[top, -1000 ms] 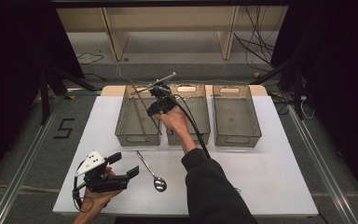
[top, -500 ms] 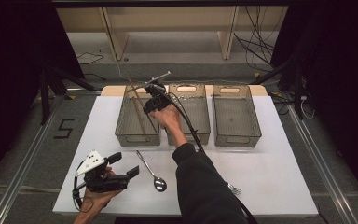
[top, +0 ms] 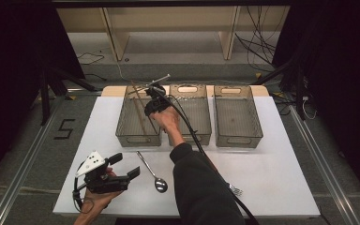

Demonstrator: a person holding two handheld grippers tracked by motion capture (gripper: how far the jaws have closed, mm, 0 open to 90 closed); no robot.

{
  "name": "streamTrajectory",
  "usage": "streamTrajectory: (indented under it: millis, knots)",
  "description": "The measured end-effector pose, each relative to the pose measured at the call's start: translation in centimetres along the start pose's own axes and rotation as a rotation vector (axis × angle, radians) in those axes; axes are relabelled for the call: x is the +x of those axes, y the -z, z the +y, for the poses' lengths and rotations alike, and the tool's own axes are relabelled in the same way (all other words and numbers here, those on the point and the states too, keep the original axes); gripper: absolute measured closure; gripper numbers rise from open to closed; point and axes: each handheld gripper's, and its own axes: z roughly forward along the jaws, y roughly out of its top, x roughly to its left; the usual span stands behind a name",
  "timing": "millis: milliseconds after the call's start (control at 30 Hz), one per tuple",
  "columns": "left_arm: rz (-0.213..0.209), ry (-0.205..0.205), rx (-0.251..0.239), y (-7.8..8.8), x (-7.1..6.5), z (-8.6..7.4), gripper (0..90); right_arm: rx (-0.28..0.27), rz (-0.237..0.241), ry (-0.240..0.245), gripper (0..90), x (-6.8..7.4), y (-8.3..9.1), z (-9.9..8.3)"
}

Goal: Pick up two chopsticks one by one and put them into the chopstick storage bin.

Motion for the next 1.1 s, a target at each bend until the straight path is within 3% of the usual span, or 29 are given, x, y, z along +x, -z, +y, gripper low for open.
streamTrajectory:
  millis: [100, 233, 533, 700, 1100]
  knots:
    - [0.002, 0.004, -0.003, 0.1, 0.1, 0.0, 7.8, 0.012, 0.011, -0.022, 72.4, -0.2, -0.3, -0.1]
    - [0.003, 0.006, -0.004, 0.1, 0.1, 0.0, 7.8, -0.007, 0.039, -0.012, 63.1, 0.1, 0.2, -0.1]
    - [0.005, 0.0, -0.001, 0.1, 0.1, 0.0, 7.9, -0.061, 0.081, 0.049, 47.5, 0.4, 2.8, -0.5]
    - [0.008, 0.002, 0.001, 0.0, 0.1, 0.0, 7.8, -0.103, 0.108, 0.086, 40.6, 0.1, 4.6, -1.9]
    - [0.011, -0.005, 0.008, -0.1, 0.2, 0.0, 7.8, -0.216, 0.151, 0.161, 34.7, -1.0, 9.5, -6.7]
